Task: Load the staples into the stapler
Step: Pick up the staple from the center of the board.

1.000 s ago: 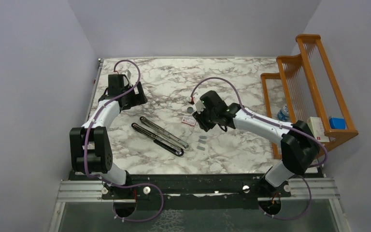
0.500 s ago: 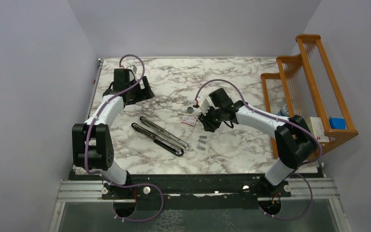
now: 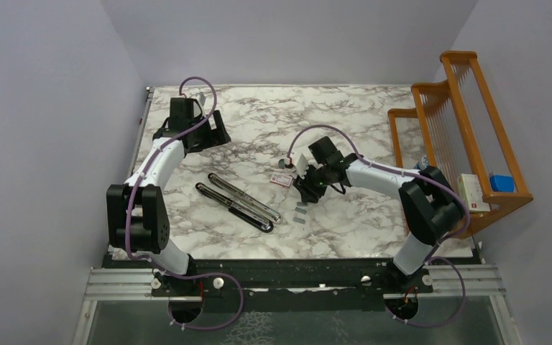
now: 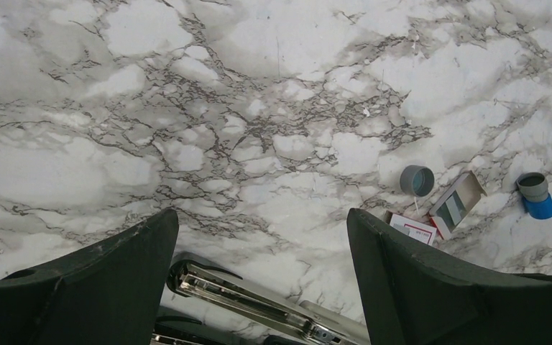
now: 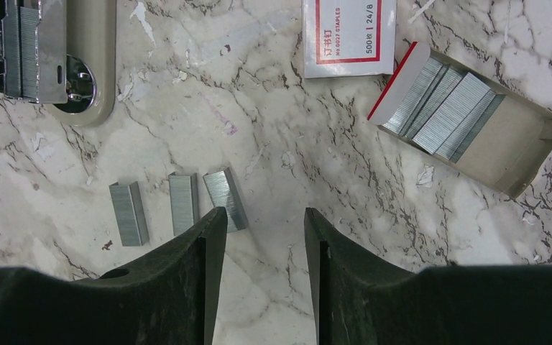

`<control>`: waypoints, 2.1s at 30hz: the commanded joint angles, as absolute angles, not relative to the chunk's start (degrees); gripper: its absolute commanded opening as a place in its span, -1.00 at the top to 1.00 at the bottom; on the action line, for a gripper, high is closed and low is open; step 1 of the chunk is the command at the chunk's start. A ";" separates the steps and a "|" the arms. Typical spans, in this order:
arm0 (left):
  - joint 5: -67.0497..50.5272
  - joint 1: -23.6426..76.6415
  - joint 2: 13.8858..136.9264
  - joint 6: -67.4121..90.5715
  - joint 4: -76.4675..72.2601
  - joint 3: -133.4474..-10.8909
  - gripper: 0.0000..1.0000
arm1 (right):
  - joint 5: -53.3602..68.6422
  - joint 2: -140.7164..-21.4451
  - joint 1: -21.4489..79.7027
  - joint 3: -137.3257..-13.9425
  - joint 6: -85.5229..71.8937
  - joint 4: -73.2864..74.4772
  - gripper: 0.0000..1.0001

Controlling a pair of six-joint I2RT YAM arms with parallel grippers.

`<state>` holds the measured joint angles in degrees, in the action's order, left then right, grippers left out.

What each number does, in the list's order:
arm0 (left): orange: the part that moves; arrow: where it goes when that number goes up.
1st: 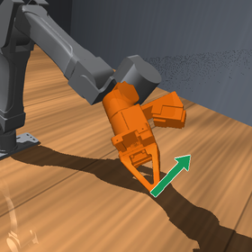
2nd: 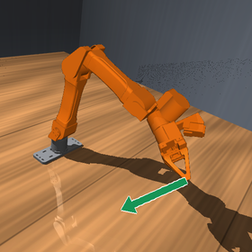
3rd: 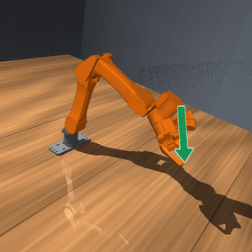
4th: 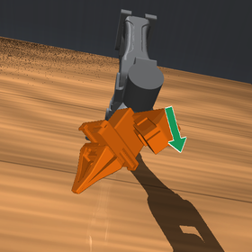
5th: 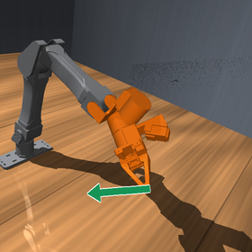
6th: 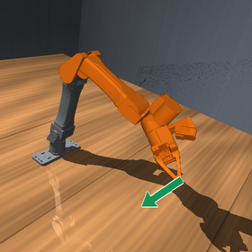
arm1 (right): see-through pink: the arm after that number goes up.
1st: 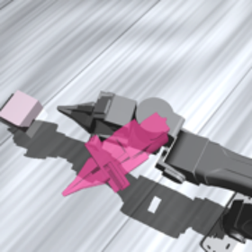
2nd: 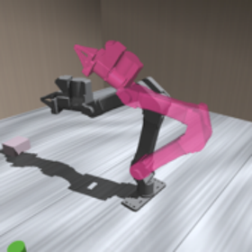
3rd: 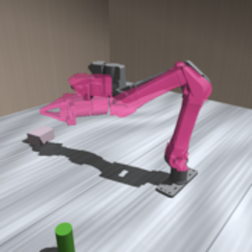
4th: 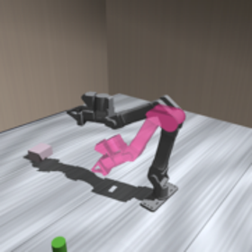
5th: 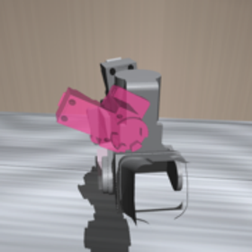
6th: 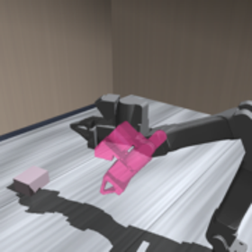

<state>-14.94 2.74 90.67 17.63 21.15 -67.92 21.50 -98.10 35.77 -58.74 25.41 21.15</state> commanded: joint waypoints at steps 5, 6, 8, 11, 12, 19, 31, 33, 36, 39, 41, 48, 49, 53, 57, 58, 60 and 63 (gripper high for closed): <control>-14.41 2.72 90.71 16.35 22.90 -70.34 -0.81 | 24.62 -99.96 35.77 -59.06 26.67 21.09 0.04; -14.41 2.72 90.78 16.35 22.89 -70.34 -0.81 | 24.69 -99.96 35.76 -59.06 26.71 21.36 0.04; -14.47 2.77 90.83 16.29 22.92 -70.47 -0.81 | 24.55 -99.81 35.77 -58.99 26.72 21.69 0.04; -14.78 2.72 90.95 16.33 23.06 -70.70 -0.81 | 24.73 -99.51 35.77 -58.89 26.74 22.26 0.04; -14.92 2.72 91.05 16.34 23.10 -70.69 -0.81 | 25.02 -99.43 35.77 -58.89 26.72 22.39 0.04; -15.22 2.72 91.25 16.36 23.08 -70.66 -0.81 | 25.01 -100.18 35.77 -59.48 27.07 24.12 0.05; -15.16 2.72 90.82 16.17 23.08 -69.83 -0.81 | 24.73 -100.82 35.95 -59.68 26.94 24.52 0.12; -15.27 2.72 90.80 16.17 23.07 -69.69 -0.81 | 24.76 -100.82 35.95 -59.68 26.94 24.45 0.12; -15.46 2.72 90.92 16.17 22.96 -69.52 -0.81 | 24.75 -100.91 36.16 -59.77 26.86 24.50 0.14; -15.53 2.72 90.88 16.17 23.07 -69.37 -0.81 | 24.85 -101.18 36.28 -59.77 26.87 24.48 0.18; -15.56 2.72 90.80 16.17 23.03 -69.33 -0.81 | 24.87 -101.31 36.43 -59.68 26.81 24.51 0.20; -15.56 2.73 90.79 16.13 23.02 -69.10 -0.81 | 24.91 -101.07 36.65 -59.41 26.51 24.24 0.38; -15.56 2.75 90.79 16.17 23.00 -69.16 -0.81 | 24.91 -100.96 36.65 -59.46 26.41 24.05 0.42; -15.88 2.72 90.90 16.26 22.96 -69.15 -0.81 | 26.06 -100.95 36.63 -59.65 25.68 23.67 0.46; -16.00 2.72 90.88 16.35 22.98 -68.78 -0.81 | 26.97 -100.97 36.64 -59.70 24.37 22.61 0.49; -16.00 2.72 90.88 16.35 22.99 -68.75 -0.81 | 26.96 -100.94 36.64 -59.64 24.06 22.21 0.50; -16.09 2.68 90.90 16.35 22.97 -68.71 -0.81 | 26.90 -100.81 36.63 -59.49 23.07 21.52 0.51; -16.39 2.72 90.97 16.48 22.98 -68.69 -0.81 | 26.53 -100.95 36.88 -59.67 21.64 20.93 0.51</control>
<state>-15.07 2.74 90.74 16.69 22.87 -68.88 25.02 -100.33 36.32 -58.76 24.01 22.74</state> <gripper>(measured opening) 0.904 0.247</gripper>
